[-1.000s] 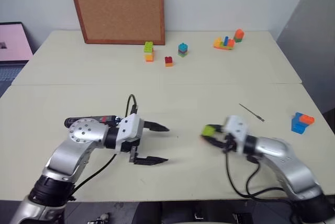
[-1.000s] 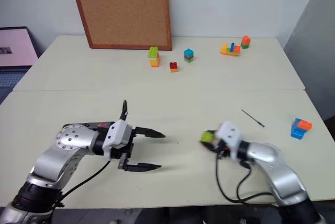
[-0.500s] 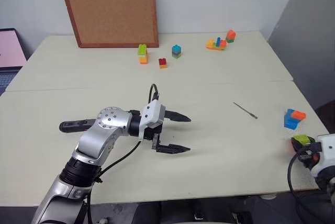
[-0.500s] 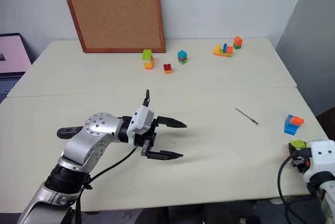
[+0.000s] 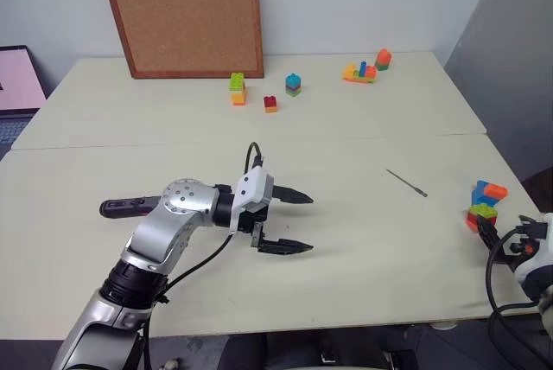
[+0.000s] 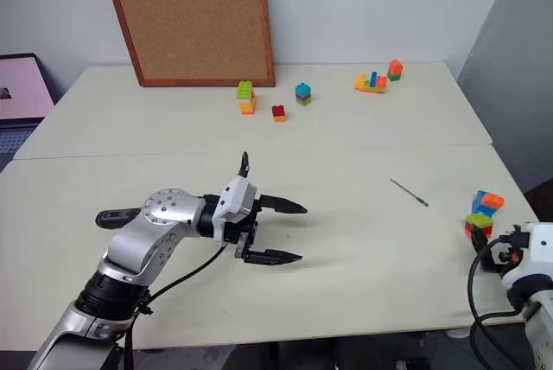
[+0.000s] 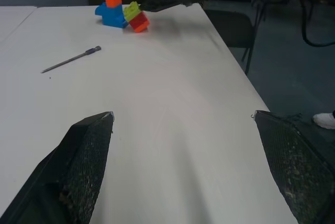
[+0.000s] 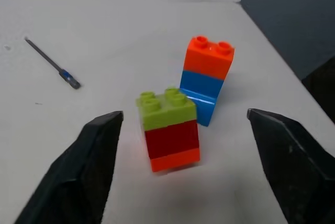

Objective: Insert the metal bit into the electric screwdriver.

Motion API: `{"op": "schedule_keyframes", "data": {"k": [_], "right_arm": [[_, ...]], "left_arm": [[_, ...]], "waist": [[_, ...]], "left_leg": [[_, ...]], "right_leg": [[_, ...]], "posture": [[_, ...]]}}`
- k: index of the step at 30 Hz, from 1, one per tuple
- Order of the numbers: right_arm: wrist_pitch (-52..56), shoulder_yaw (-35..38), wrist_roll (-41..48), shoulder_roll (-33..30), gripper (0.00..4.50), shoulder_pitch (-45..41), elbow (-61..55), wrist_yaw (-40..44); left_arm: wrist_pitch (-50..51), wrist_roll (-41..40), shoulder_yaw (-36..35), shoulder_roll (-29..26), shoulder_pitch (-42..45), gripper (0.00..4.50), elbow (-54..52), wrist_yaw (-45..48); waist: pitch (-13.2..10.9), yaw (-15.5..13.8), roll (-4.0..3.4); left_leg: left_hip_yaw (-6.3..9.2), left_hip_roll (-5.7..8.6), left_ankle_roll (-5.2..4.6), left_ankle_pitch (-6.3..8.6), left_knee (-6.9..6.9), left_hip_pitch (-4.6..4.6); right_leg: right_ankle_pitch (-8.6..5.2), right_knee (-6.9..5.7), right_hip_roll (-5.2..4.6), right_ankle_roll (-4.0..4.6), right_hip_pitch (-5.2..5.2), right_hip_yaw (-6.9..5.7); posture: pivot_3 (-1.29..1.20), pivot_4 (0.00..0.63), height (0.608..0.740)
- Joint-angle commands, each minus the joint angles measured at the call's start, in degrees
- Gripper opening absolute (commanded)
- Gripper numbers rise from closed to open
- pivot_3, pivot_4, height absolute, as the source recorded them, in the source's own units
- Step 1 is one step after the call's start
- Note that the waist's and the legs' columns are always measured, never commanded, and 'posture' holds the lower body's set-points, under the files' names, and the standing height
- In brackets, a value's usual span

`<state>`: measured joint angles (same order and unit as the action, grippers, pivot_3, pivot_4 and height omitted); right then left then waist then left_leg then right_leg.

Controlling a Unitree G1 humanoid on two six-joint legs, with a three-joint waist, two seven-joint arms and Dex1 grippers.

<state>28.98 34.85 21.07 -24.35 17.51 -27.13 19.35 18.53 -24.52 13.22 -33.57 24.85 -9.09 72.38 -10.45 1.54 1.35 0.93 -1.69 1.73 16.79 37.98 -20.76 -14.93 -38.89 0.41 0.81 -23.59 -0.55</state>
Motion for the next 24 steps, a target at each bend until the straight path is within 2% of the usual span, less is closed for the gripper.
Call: {"op": "schedule_keyframes", "data": {"k": [1,5,10,14,18,24], "right_arm": [[-4.3,3.4,-0.5,-2.4,4.48,-0.3,-7.4,-0.1],[-4.3,0.7,1.9,-4.9,4.48,-0.8,-12.9,3.6],[-1.5,-10.7,5.7,-13.1,4.48,-3.1,-19.6,12.5],[3.5,-21.4,12.7,-19.6,4.48,-11.2,-21.9,20.1],[5.6,-27.8,14.9,-21.2,4.48,-17.8,-19.9,22.9],[2.2,-37.2,10.1,-20.0,4.48,-23.7,-13.9,26.2]], "left_arm": [[-1.1,-0.2,-3.8,-1.4,-0.4,4.5,-2.1,-2.0],[-0.7,0.6,-6.1,-3.9,-0.3,4.5,-1.8,-3.2],[-3.4,7.0,-6.5,-12.0,1.8,4.5,2.3,-2.1],[-7.4,10.2,-8.5,-19.4,4.9,4.5,7.1,1.1],[-8.0,10.8,-10.3,-22.9,6.6,4.5,8.9,1.5],[-9.0,16.2,-10.6,-31.6,7.6,4.5,15.4,3.3]], "waist": [[0.0,0.2,-0.02],[0.0,0.2,-0.02],[0.0,0.3,-0.02],[-0.1,0.2,0.15],[-0.2,0.0,0.22],[-0.2,0.0,0.33]], "left_leg": [[0.0,0.0,0.0,0.0,0.0,0.02],[0.05,-0.03,0.0,0.0,-0.01,0.06],[0.04,-0.04,0.0,0.0,-0.04,0.06],[0.06,-0.02,0.0,0.0,0.0,0.04],[0.14,-0.03,0.0,0.0,-0.01,-0.05],[0.09,-0.03,-0.01,0.01,-0.02,-0.21]], "right_leg": [[0.0,-0.01,0.0,0.0,0.0,0.02],[0.0,-0.04,0.03,0.0,0.01,-0.05],[0.0,-0.03,0.06,0.0,0.0,-0.04],[0.0,0.01,0.04,0.0,-0.02,-0.07],[0.0,0.16,0.04,-0.01,-0.12,-0.18],[-0.01,0.37,0.0,-0.02,-0.22,-0.13]], "posture": [[0.0,0.15,0.74],[0.0,0.15,0.74],[0.0,0.15,0.74],[0.0,0.15,0.74],[0.0,0.15,0.74],[0.0,0.15,0.74]]}}
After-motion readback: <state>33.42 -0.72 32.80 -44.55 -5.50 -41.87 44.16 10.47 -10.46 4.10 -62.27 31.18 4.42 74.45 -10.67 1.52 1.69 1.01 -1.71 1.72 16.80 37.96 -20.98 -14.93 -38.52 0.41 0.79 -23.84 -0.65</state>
